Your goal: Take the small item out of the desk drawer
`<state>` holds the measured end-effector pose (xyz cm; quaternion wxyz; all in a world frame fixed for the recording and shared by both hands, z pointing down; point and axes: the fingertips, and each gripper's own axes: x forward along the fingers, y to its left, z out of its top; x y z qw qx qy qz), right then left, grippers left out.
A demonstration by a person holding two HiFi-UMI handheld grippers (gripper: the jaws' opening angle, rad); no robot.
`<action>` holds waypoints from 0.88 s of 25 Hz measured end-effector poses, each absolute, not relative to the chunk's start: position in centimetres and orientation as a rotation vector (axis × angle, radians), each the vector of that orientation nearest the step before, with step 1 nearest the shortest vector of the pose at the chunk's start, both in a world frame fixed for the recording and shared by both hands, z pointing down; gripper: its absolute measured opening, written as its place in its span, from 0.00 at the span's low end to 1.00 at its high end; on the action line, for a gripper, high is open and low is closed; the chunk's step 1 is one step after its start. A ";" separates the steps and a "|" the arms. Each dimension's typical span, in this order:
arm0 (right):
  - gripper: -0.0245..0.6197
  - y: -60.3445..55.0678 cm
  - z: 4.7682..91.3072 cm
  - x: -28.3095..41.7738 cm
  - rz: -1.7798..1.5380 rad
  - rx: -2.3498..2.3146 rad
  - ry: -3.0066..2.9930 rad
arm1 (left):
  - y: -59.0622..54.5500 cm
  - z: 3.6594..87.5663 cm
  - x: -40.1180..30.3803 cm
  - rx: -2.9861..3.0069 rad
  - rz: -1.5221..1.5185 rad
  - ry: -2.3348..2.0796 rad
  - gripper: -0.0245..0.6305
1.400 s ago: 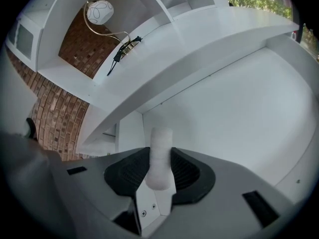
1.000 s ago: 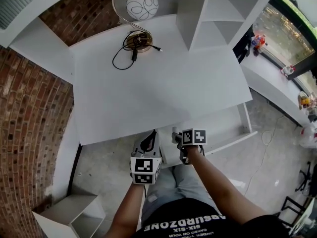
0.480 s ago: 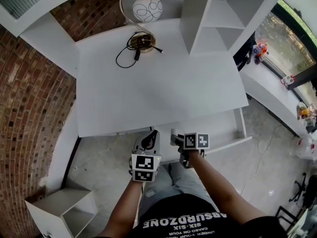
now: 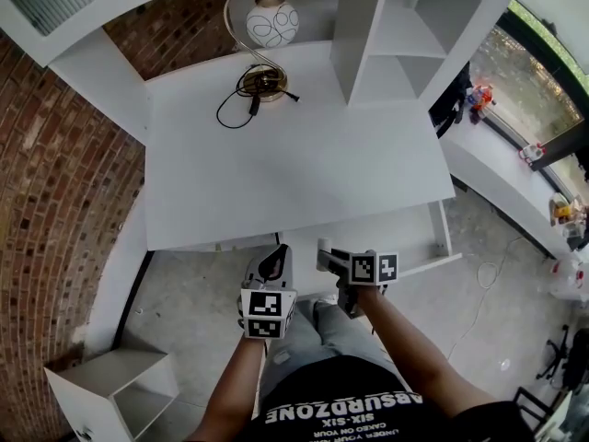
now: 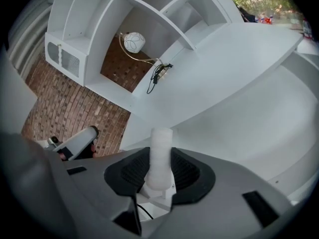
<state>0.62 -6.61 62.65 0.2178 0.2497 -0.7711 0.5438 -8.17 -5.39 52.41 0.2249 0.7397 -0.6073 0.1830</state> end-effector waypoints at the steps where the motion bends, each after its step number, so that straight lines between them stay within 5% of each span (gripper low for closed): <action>1: 0.24 -6.6 62.1 0.7 1.504 0.689 -2.150 | -5.2 52.3 -8.1 2.040 0.504 -1.680 0.05; 22: 0.24 -5.0 51.4 0.8 1.337 0.610 -2.472 | -2.3 49.5 -6.3 2.003 0.383 -1.683 0.05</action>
